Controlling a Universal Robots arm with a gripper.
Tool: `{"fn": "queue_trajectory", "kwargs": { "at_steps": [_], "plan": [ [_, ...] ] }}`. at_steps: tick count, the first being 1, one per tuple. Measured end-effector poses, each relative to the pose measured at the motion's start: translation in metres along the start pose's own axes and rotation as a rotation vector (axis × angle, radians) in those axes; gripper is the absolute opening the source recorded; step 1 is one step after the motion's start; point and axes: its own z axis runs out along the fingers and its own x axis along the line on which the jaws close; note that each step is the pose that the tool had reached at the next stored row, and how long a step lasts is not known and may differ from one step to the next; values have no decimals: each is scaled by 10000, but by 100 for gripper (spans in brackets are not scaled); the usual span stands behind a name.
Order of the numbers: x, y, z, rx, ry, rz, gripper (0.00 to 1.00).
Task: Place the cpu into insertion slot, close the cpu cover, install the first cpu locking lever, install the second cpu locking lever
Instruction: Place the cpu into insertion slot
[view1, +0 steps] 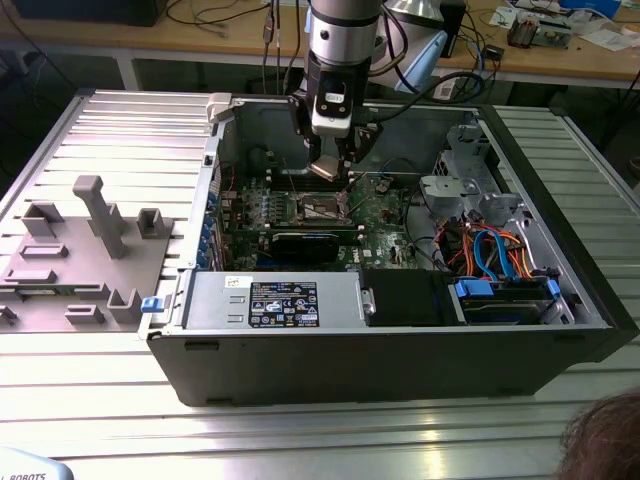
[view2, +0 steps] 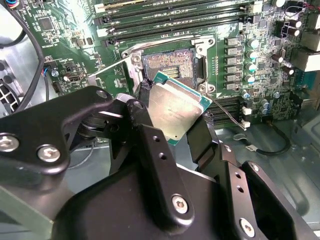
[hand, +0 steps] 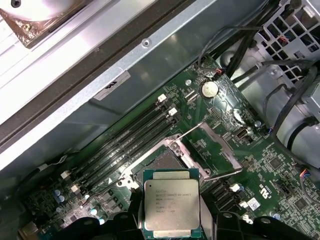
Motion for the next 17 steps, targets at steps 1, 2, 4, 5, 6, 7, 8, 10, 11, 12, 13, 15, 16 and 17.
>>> {"fn": "queue_trajectory", "kwargs": {
  "at_steps": [1, 2, 4, 5, 6, 7, 8, 10, 11, 12, 13, 15, 16, 17],
  "plan": [
    [0, 0, 0, 0, -1, 21, 54],
    [0, 0, 1, 0, -2, 44, 54],
    [0, 0, 2, 0, -4, 94, 54],
    [0, 0, 3, -1, -6, 136, 54],
    [0, 0, 4, -1, -7, 171, 54],
    [0, 0, 4, -1, -9, 193, 54],
    [0, 0, 5, 0, -11, 242, 54],
    [0, 0, 6, -1, -14, 309, 54],
    [0, 0, 7, -2, -15, 337, 54],
    [0, 0, 7, -2, -16, 363, 54],
    [0, 0, 8, -2, -17, 398, 54],
    [0, 0, 9, -2, -20, 462, 54],
    [0, 0, 10, -2, -21, 483, 54],
    [0, 0, 11, -3, -23, 533, 54]
  ]
}}
